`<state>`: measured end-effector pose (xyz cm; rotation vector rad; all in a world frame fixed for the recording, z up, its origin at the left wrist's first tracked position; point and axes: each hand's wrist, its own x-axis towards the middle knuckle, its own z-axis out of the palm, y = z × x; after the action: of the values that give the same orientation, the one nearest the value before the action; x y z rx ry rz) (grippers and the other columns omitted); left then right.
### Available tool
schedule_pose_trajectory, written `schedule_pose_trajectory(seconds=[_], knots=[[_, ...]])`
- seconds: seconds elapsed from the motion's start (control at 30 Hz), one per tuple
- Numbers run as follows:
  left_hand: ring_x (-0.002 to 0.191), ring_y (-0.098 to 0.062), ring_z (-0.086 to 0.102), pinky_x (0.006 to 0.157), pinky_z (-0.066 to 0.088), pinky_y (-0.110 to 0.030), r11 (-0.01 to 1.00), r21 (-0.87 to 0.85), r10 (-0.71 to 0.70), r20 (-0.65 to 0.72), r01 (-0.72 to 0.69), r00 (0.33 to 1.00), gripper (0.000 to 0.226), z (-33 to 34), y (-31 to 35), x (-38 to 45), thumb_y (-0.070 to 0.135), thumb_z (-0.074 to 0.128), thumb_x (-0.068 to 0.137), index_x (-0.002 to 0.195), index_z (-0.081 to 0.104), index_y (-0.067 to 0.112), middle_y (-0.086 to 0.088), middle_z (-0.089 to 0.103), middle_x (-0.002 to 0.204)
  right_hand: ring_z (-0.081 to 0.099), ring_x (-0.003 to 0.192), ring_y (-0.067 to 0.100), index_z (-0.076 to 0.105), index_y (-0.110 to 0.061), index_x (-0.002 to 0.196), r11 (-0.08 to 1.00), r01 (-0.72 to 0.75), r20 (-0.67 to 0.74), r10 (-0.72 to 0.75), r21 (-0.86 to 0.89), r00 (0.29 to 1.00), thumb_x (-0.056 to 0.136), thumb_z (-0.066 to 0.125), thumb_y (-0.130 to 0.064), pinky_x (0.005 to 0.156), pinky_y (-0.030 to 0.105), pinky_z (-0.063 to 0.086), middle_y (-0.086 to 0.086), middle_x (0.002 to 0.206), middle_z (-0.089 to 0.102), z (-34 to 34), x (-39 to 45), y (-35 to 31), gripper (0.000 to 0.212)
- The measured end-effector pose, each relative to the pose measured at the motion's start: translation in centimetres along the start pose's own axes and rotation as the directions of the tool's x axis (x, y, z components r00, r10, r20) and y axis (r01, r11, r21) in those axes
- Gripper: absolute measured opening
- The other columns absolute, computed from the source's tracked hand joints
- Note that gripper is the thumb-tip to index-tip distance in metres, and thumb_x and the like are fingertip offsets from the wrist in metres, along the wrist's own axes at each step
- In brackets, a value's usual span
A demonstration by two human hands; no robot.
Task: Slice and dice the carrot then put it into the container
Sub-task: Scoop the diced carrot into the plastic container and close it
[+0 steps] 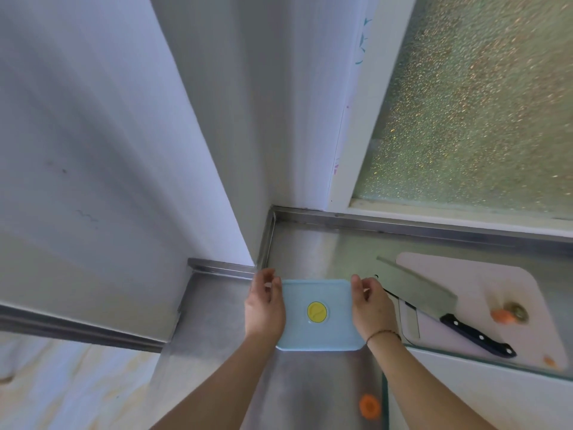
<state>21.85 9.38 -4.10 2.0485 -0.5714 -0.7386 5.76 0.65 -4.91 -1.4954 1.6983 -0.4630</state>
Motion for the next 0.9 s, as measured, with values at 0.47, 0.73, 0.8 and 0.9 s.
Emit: schedule_pose_trajectory(seconds=[0.47,0.73,0.8,0.9], knots=[[0.147,-0.035,0.028,0.118,0.019,-0.047,0.370,0.575,0.620,0.432,-0.730,0.655,0.096,-0.8,-5.3,-0.8,0.081,0.027,0.094,0.147,0.046,0.003,-0.019,0.038,0.158,0.036,0.137,0.024,0.020,-0.020,0.153,0.815,0.400,0.110,-0.391,-0.420,0.914,0.092,0.018,-0.062,0.107,0.038,0.040,0.006,0.151,0.034,0.1,-4.7,3.7,0.075],[0.125,-0.043,0.060,0.108,0.032,-0.049,0.189,0.597,0.429,0.664,-0.779,0.613,0.076,-0.1,-2.7,1.3,0.071,0.023,0.097,0.134,0.066,0.020,-0.014,0.059,0.142,0.032,0.142,0.034,0.042,-0.025,0.146,0.529,0.464,0.298,-0.371,-0.711,0.880,0.087,0.014,-0.080,0.109,0.056,0.018,0.007,0.156,0.034,-0.6,-1.6,2.3,0.085],[0.129,-0.042,0.058,0.110,0.038,-0.049,0.240,0.647,0.372,0.627,-0.723,0.684,0.072,1.0,-0.8,2.4,0.063,0.027,0.095,0.135,0.065,0.017,-0.015,0.058,0.143,0.026,0.145,0.033,0.037,-0.029,0.149,0.542,0.412,0.267,-0.328,-0.732,0.906,0.084,0.003,-0.082,0.111,0.056,0.012,0.003,0.159,0.028,-0.2,0.2,0.4,0.091],[0.154,-0.036,0.017,0.124,0.018,-0.047,0.301,0.698,0.333,0.561,-0.649,0.758,0.068,2.5,2.0,4.8,0.055,0.031,0.102,0.160,0.027,0.021,-0.010,0.016,0.169,-0.007,0.151,0.027,0.002,-0.036,0.154,0.537,0.403,0.256,-0.329,-0.741,0.909,0.072,-0.014,-0.084,0.115,0.056,-0.004,-0.007,0.163,-0.009,0.6,3.3,-2.1,0.097]])
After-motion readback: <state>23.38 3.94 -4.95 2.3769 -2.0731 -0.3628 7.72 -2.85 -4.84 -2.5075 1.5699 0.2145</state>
